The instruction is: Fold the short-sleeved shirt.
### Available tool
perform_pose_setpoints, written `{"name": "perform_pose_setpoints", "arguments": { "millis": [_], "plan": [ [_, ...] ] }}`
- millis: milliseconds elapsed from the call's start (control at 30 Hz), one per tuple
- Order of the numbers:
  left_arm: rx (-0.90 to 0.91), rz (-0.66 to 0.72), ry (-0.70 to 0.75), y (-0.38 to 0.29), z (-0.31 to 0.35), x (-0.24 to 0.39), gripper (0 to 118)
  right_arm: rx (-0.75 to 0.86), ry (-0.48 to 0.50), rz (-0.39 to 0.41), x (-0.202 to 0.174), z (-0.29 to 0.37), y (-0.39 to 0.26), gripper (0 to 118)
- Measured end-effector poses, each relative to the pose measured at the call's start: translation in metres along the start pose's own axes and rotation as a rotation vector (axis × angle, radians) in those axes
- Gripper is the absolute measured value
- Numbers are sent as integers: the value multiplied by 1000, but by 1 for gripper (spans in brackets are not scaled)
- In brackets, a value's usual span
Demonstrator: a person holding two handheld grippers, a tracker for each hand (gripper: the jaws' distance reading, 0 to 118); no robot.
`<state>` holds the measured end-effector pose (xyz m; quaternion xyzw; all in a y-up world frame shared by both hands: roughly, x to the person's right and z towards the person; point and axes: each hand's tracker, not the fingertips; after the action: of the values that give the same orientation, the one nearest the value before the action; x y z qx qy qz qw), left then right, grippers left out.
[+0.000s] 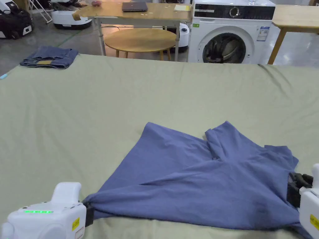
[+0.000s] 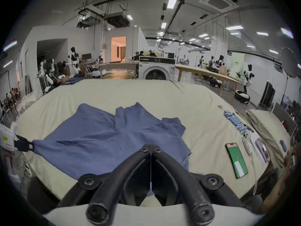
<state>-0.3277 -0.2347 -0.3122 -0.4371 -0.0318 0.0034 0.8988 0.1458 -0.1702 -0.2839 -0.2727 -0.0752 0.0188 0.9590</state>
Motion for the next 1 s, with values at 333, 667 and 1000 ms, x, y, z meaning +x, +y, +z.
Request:
{"name": "perform_pose_setpoints", "arguments": {
  "millis": [333, 667, 1000],
  "plan": [
    [19, -42, 17, 9, 8, 8, 2, -200, 128, 178, 29, -183, 76, 111],
    [3, -29, 34, 23, -8, 6, 2, -341, 183, 215, 20, -350, 90, 111],
    [-1, -48, 40, 31, -13, 7, 2, -364, 161, 202, -5, -310, 82, 12]
  ]
}}
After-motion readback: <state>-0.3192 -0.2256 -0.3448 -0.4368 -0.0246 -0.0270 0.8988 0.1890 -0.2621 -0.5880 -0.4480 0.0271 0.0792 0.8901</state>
